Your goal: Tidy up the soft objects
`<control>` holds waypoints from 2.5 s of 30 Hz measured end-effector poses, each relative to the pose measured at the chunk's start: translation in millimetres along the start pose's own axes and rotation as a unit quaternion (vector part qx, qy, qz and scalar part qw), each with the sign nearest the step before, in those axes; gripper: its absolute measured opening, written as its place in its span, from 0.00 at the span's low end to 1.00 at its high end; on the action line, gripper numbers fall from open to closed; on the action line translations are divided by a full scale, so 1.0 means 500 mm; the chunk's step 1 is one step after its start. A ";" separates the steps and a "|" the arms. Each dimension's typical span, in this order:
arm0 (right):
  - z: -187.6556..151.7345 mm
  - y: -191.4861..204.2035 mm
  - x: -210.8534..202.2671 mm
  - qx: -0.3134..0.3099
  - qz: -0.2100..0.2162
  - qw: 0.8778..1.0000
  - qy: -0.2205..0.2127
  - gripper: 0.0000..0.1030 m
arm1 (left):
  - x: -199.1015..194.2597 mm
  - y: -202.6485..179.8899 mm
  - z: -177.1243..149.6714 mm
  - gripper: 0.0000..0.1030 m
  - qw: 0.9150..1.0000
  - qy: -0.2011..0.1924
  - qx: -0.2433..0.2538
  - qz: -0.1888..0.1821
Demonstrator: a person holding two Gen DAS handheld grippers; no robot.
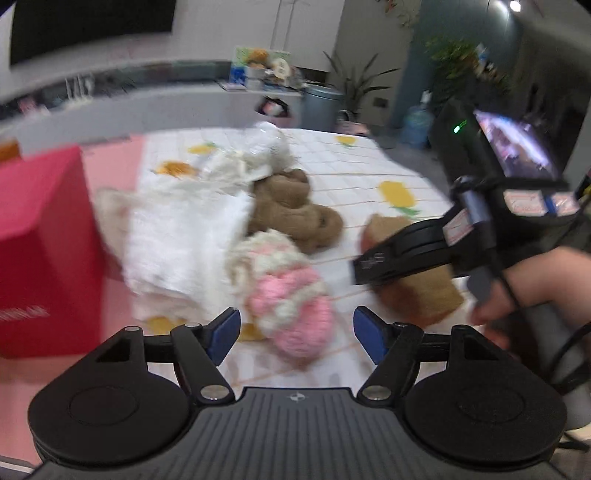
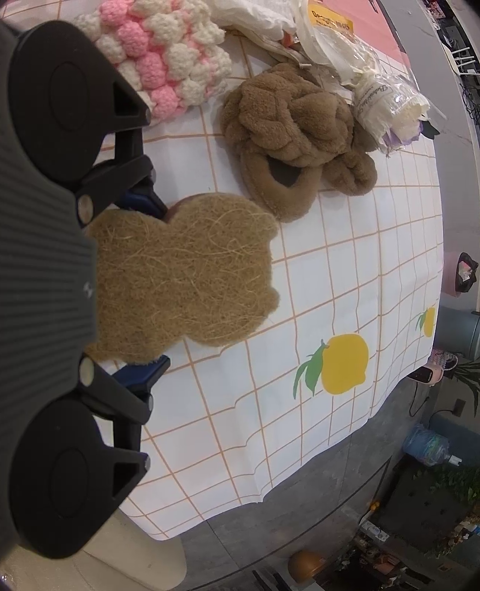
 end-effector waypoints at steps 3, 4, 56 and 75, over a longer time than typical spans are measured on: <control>-0.001 -0.001 0.000 0.000 0.001 1.000 0.001 0.73 | 0.030 0.006 -0.011 0.70 0.998 0.037 -0.041 -0.011; -0.001 -0.001 0.000 0.001 0.002 1.000 0.001 0.73 | 0.040 0.006 -0.018 0.58 0.997 0.046 -0.057 -0.022; -0.009 -0.012 -0.217 0.075 0.071 0.981 -0.162 0.70 | -0.117 -0.028 0.123 0.20 0.995 -0.093 -0.018 0.010; -0.011 0.009 -0.168 0.050 0.071 0.988 -0.128 0.70 | -0.011 0.091 0.126 0.44 0.998 -0.032 -0.048 -0.030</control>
Point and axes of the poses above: each gripper's, at about its wrist camera, not at the fingertips, and x roughly the way its jaws point, y to its left, z to its top, the point moved 9 cm from there along x, roughly the way its jaws point, and after that the axes turned 3 degrees about y, right-handed, at the moved point
